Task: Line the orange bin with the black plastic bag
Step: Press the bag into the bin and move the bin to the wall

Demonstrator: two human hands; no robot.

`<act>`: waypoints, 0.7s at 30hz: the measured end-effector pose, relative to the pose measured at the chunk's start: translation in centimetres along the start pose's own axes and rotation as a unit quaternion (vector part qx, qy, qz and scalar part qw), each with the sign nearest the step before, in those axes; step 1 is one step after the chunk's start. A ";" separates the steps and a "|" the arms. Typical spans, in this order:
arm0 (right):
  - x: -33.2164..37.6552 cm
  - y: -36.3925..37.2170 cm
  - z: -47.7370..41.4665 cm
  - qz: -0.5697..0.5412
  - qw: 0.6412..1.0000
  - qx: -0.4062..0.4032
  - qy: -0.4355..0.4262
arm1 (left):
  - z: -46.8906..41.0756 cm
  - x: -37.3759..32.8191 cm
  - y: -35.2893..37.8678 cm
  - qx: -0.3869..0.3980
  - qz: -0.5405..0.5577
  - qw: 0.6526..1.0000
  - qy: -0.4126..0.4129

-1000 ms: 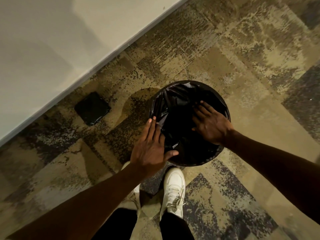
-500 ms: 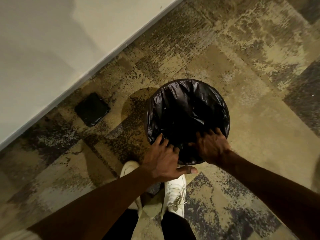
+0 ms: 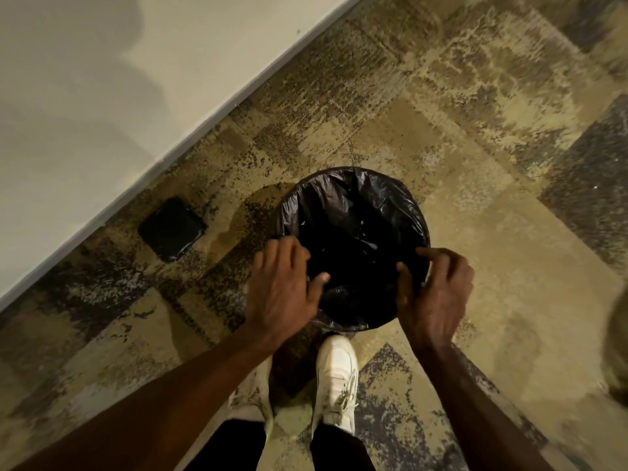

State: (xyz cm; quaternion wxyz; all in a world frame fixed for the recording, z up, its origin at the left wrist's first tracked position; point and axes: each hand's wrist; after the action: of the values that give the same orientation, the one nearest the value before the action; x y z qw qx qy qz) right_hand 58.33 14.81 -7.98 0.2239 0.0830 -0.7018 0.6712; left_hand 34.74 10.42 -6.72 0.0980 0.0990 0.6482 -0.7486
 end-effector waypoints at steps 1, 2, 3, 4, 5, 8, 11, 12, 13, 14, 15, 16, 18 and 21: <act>-0.3 0.0 0.1 -0.052 0.996 -0.015 0.066 | -0.4 0.0 0.0 -0.026 0.022 0.997 -0.066; -0.5 0.1 0.2 -0.109 0.985 -0.023 0.132 | -0.7 0.1 0.1 -0.042 0.057 0.988 -0.138; -0.7 0.3 0.2 -0.168 0.965 -0.019 0.200 | -1.1 0.2 0.2 -0.050 0.107 0.971 -0.210; -0.9 0.4 0.2 -0.226 0.936 -0.003 0.269 | -1.4 0.3 0.6 -0.048 0.162 0.946 -0.276; -1.0 0.6 0.2 -0.283 0.902 0.018 0.326 | -1.7 0.4 1.0 -0.044 0.210 0.918 -0.332; -1.9 1.8 -0.1 -0.405 0.819 0.062 0.402 | -2.0 0.6 2.4 -0.042 0.279 0.857 -0.431; -2.9 2.4 -0.5 -0.489 0.759 0.093 0.420 | -1.7 0.2 3.1 -0.061 0.334 0.804 -0.488; -3.4 2.5 -0.6 -0.518 0.730 0.121 0.428 | -1.5 0.1 3.3 -0.065 0.364 0.780 -0.505; -3.8 2.5 -0.7 -0.545 0.699 0.157 0.436 | -1.5 0.1 3.3 -0.074 0.394 0.753 -0.522; -4.2 2.4 -0.8 -0.574 0.662 0.195 0.441 | -1.4 0.2 3.3 -0.079 0.423 0.724 -0.538; -4.6 2.4 -1.0 -0.595 0.628 0.222 0.449 | -1.4 0.2 3.3 -0.084 0.447 0.701 -0.550; -4.9 2.2 -1.2 -0.610 0.598 0.241 0.461 | -1.3 0.4 3.4 -0.086 0.467 0.682 -0.557; -5.3 2.1 -1.7 -0.607 0.579 0.256 0.480 | -1.3 0.6 3.5 -0.088 0.501 0.651 -0.563; -5.2 1.7 -3.2 -0.547 0.651 0.241 0.468 | -1.2 0.8 3.7 -0.097 0.513 0.643 -0.561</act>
State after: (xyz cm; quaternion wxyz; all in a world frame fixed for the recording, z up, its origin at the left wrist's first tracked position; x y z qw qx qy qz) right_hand 62.86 17.11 -11.75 0.8210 0.1777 -0.1450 0.5229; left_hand 35.01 11.04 -10.60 0.8199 -0.0333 0.3840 -0.4233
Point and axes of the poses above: each hand's wrist, its own z-axis away from the middle knuckle, its own y-axis out of the palm, x = y × z, and after that the axes turned 7 degrees about y, right-handed
